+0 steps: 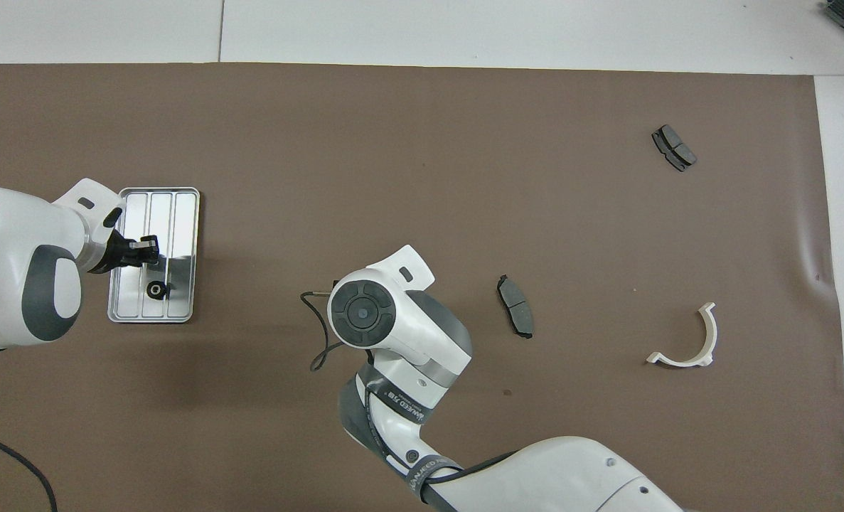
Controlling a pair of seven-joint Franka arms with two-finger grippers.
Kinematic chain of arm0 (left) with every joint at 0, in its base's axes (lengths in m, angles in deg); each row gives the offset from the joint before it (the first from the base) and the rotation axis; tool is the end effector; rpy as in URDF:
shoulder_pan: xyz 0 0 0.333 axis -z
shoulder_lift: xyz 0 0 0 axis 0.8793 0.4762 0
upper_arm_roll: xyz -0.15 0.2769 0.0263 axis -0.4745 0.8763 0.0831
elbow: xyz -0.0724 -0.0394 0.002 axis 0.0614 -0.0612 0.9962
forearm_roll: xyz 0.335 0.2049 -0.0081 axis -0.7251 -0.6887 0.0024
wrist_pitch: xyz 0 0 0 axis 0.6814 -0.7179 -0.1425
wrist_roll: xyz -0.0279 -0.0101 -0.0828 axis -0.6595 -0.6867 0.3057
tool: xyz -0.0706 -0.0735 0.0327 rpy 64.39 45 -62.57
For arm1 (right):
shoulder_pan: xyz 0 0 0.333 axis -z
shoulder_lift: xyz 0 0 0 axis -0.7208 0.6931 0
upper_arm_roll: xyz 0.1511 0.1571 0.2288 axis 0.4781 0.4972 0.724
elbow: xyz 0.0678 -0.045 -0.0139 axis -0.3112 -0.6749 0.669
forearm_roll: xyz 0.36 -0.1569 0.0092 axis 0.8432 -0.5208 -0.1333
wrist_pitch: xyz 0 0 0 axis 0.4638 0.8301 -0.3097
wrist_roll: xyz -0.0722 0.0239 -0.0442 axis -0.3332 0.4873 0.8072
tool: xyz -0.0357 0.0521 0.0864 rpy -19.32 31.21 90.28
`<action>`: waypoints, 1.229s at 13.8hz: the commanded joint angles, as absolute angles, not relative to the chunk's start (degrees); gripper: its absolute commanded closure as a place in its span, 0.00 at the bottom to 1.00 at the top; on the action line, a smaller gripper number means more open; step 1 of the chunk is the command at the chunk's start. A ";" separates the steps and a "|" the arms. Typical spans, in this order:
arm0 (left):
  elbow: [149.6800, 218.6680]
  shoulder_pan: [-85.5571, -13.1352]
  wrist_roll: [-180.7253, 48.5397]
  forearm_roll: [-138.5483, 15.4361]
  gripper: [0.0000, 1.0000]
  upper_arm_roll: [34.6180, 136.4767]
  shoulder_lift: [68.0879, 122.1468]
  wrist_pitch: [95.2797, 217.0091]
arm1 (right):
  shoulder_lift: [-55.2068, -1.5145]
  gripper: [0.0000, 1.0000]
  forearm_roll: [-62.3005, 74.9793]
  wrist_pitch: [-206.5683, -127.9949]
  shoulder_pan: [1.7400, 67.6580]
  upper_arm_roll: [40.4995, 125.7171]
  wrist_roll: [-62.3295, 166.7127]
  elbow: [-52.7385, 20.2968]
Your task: Place bearing gear from tray to pile
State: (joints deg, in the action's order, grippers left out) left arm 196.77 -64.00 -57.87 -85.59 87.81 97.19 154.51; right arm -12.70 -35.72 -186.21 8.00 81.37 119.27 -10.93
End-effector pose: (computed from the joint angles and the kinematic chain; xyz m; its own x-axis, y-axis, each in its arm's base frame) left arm 0.5736 0.0165 0.3166 0.9843 0.1698 0.0479 0.1689 -0.9853 0.0240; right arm 0.5016 0.4648 0.2895 0.9765 -0.1510 0.1535 -0.1452 -0.9882 -0.0486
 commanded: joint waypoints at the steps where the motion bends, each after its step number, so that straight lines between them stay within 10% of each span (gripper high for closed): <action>1: 193.55 -60.69 -61.97 -85.73 0.96 88.49 97.10 152.51 | -12.68 1.00 -37.34 -187.67 8.42 81.09 121.10 -11.44; 17: 187.49 -30.73 -101.53 -85.46 0.95 87.96 99.63 153.64 | -32.01 1.00 -30.32 -170.45 37.93 81.09 83.07 -17.59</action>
